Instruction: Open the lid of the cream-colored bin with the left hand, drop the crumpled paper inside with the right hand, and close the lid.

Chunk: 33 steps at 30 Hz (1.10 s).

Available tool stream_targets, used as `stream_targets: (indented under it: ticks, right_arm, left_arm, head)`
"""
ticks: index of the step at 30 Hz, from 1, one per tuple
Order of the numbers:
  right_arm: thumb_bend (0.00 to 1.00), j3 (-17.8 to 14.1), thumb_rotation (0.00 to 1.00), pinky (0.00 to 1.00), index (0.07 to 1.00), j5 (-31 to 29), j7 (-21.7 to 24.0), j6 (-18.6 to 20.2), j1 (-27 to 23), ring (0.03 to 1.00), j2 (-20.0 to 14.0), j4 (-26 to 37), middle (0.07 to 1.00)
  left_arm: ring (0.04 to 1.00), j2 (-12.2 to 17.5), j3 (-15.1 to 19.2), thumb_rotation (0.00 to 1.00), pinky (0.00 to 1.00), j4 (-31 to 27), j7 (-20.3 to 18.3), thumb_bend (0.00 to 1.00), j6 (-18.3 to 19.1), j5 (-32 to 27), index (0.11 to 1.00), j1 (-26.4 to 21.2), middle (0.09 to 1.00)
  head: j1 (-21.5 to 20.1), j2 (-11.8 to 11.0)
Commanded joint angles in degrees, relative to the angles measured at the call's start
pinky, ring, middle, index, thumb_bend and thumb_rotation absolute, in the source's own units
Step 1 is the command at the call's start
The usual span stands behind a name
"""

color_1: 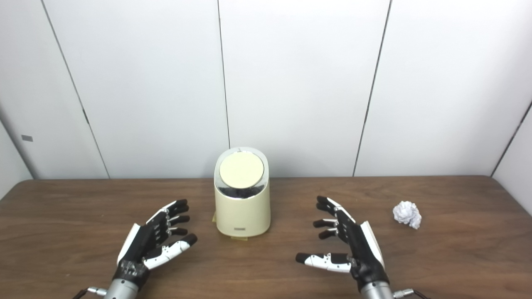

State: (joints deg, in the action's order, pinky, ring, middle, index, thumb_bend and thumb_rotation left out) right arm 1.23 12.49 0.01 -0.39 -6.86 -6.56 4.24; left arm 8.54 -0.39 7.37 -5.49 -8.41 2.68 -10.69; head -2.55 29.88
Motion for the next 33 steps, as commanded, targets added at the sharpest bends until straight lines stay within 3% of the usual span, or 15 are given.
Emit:
stream_targets:
  ticks: [1,19,25,29,33]
  right_arm:
    - [0.77,-0.06,0.04,0.56,0.839,-0.29,-0.12,-1.64,-1.47,0.687,-0.37,2.55,0.836]
    - [0.78,0.02,0.04,0.56,0.839,-0.03,-0.48,-2.27,-2.01,0.682,-0.22,1.47,0.835]
    - [0.77,0.27,0.06,0.56,0.842,0.35,-0.91,-2.72,-2.6,0.68,0.12,0.4,0.836]
    - [0.77,0.38,0.07,0.55,0.846,0.78,-1.15,-2.74,-2.99,0.679,0.17,-0.2,0.84]
    - [0.77,0.36,0.07,0.55,0.846,0.64,-1.27,-3.42,-3.16,0.679,0.22,-0.64,0.84]
  left_arm:
    - [0.811,0.15,0.2,0.29,0.7,-2.57,-0.04,0.76,-1.11,-0.65,0.884,-1.61,0.858]
    - [0.799,0.13,0.28,0.31,0.69,-1.85,0.4,0.76,-3.03,-0.34,0.889,-2.28,0.851]
    - [0.807,-1.65,1.28,0.33,0.71,-1.84,3.05,0.76,-5.48,0.02,0.882,-3.74,0.847]
    - [0.796,-2.78,1.34,0.36,0.71,-1.14,6.47,0.76,-5.08,3.86,0.897,-6.8,0.847]
    - [0.824,-3.46,1.3,0.39,0.78,-0.41,8.67,0.75,-3.86,5.93,0.921,-10.45,0.857]
  head:
    - [-0.04,0.08]
    - [0.44,-0.66]
    - [0.43,-1.16]
    - [0.72,-1.7]
    - [0.71,-1.93]
